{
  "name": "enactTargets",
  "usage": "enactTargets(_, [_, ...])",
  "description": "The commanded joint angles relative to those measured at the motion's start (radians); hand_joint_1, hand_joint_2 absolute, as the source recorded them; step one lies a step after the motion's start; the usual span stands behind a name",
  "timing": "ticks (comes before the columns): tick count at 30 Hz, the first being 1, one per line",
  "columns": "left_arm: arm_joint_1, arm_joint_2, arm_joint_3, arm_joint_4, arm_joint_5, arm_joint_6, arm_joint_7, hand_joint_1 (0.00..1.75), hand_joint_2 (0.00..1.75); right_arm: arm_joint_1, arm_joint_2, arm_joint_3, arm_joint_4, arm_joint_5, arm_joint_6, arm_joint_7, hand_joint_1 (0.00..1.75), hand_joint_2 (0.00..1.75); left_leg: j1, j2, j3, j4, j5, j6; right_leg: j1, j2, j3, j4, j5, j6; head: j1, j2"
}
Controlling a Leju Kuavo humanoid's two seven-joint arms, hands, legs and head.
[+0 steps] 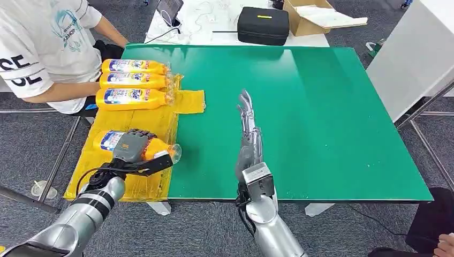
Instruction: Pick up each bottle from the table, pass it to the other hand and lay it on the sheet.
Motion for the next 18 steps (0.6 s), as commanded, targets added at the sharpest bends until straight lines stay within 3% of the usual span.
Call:
enactTargets(1, [-0.029,0.007,0.027,0.074,0.072,-0.155,-0.042,0.99,1.75,-0.056,-0.016,0.031,0.104,0.003,0.021,0.015,0.00,0.00,0.000,0.003,0.005,0.000,-0.002,0.001,0.001,0.001,0.004,-0.001,-0.001,-0.001,0.000,0.000])
enactTargets(2, [-0.025,0.008,0.035,0.071,0.090,-0.211,-0.046,0.05,1.75,-0.057,-0.014,0.030,0.109,0.002,0.024,0.015,0.00,0.00,0.000,0.002,0.004,-0.001,-0.001,0.001,0.000,0.002,0.003,-0.001,0.000,-0.001,0.000,0.000])
enactTargets(8, [-0.012,0.021,0.045,0.074,0.156,-0.410,-0.089,0.00,1.75,-0.076,-0.010,0.032,0.161,0.000,0.055,0.021,0.00,0.00,0.000,0.005,0.009,-0.002,-0.003,0.001,0.001,0.004,0.008,-0.002,-0.001,-0.001,0.000,0.000])
enactTargets(12, [-0.012,0.021,0.046,0.075,0.160,-0.419,-0.090,0.00,1.75,-0.077,-0.010,0.032,0.163,0.000,0.056,0.021,0.00,0.00,-0.001,0.003,0.011,-0.002,-0.002,0.001,0.000,0.002,0.011,-0.002,-0.001,-0.001,0.000,0.000])
enactTargets(13, [-0.016,0.021,0.050,0.079,0.167,-0.439,-0.093,0.00,0.00,-0.077,-0.010,0.031,0.163,0.000,0.056,0.021,0.00,0.00,-0.001,0.003,0.013,-0.002,-0.002,0.002,0.000,0.002,0.013,-0.002,-0.001,-0.002,-0.001,0.000])
enactTargets(18, [-0.011,0.036,0.059,0.065,0.228,-0.571,-0.143,0.00,0.00,-0.087,-0.010,0.030,0.190,-0.001,0.068,0.020,0.00,0.00,-0.001,0.000,0.013,-0.002,-0.001,0.002,0.000,0.001,0.014,-0.002,0.000,-0.002,0.000,0.000])
